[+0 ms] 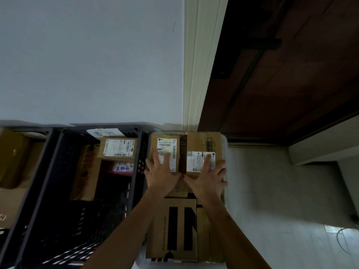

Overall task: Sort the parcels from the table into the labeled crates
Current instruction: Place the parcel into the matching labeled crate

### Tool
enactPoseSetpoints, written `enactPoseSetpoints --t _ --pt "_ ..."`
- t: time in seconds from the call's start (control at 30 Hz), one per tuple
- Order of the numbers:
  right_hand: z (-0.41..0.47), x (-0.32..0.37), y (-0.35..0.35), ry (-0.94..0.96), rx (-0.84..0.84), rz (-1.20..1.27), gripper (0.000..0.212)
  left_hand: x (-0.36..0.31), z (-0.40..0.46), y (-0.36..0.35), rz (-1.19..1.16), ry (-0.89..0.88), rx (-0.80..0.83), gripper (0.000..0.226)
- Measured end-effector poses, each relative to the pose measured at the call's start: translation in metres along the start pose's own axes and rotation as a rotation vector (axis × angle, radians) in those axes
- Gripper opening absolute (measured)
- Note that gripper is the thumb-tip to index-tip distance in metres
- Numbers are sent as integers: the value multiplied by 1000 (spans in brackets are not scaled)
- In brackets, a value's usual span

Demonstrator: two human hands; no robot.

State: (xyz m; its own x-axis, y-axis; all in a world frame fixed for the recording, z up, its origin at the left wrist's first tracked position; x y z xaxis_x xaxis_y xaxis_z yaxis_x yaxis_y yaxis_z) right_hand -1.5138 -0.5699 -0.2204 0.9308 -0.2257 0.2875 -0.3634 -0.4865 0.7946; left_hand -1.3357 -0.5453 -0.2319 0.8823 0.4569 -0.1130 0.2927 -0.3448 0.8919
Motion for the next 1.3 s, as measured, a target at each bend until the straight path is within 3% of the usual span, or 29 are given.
enactPoseSetpoints --t 0.17,0.47,0.63,0.97,1.3 --pt "1 -2 3 -5 -17 50 128 -1 -3 14 -103 31 -93 95" --pt "8 -9 22 114 -10 -19 125 25 -45 70 -273 -79 -303 90" --pt "4 6 40 366 50 -203 124 49 -65 97 -357 -129 -427 82" --pt "55 73 55 804 183 -479 123 84 -81 91 -317 -159 -396 79" --pt "80 56 38 964 278 -703 124 90 -96 91 -376 -237 -470 66"
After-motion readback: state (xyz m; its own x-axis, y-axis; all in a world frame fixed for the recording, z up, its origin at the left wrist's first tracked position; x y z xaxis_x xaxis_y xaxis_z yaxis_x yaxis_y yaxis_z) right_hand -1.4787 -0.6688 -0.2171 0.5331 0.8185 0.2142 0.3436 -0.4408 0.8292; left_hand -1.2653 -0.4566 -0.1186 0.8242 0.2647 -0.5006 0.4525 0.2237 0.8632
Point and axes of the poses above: each hand's wrist, its own z-axis towards the middle knuckle, its own y-axis out of the back of the hand, x = y × z, the point moved 7 cm from there along z, towards the middle knuckle, and after that the axes turned 9 degrees about z, right-handed, at the moved point
